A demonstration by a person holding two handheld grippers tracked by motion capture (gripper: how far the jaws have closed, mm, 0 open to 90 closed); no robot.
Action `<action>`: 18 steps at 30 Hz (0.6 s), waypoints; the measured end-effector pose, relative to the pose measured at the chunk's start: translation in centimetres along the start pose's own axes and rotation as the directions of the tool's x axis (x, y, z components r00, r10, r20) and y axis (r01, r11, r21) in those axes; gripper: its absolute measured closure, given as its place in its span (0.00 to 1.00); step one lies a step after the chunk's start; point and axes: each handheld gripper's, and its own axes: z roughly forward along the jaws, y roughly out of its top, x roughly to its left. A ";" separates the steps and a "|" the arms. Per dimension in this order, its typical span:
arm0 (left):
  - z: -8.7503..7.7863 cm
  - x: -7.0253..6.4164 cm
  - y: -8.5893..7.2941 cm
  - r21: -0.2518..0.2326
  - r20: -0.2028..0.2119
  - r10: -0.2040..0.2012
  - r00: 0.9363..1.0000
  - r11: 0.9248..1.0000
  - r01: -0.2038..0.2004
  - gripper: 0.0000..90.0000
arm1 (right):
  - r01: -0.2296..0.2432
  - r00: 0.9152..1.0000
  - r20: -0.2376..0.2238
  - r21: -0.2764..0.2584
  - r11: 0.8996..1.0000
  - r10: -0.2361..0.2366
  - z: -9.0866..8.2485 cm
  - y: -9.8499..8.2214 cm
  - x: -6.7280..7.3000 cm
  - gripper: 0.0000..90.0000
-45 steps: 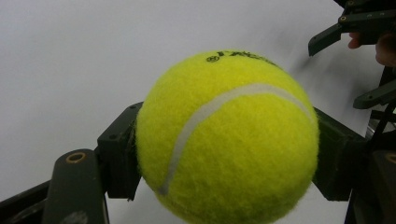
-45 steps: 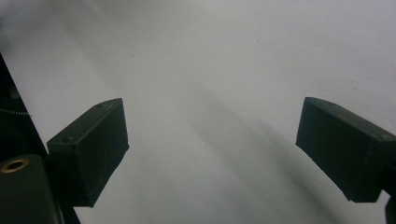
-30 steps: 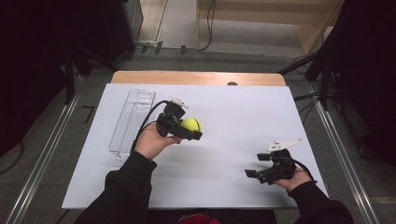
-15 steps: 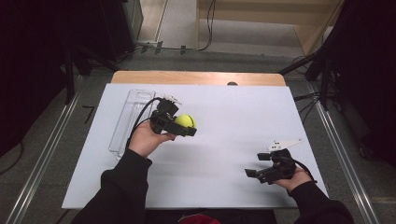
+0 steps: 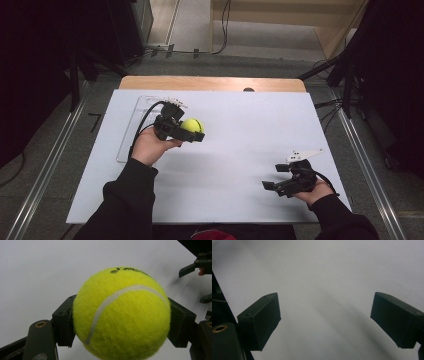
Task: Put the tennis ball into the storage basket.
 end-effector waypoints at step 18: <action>-1.4 1.6 -0.4 -0.023 -0.019 -0.041 0.999 0.999 0.040 0.29 | 0.000 1.000 -0.001 0.000 1.000 0.000 0.0 0.0 0.0 0.08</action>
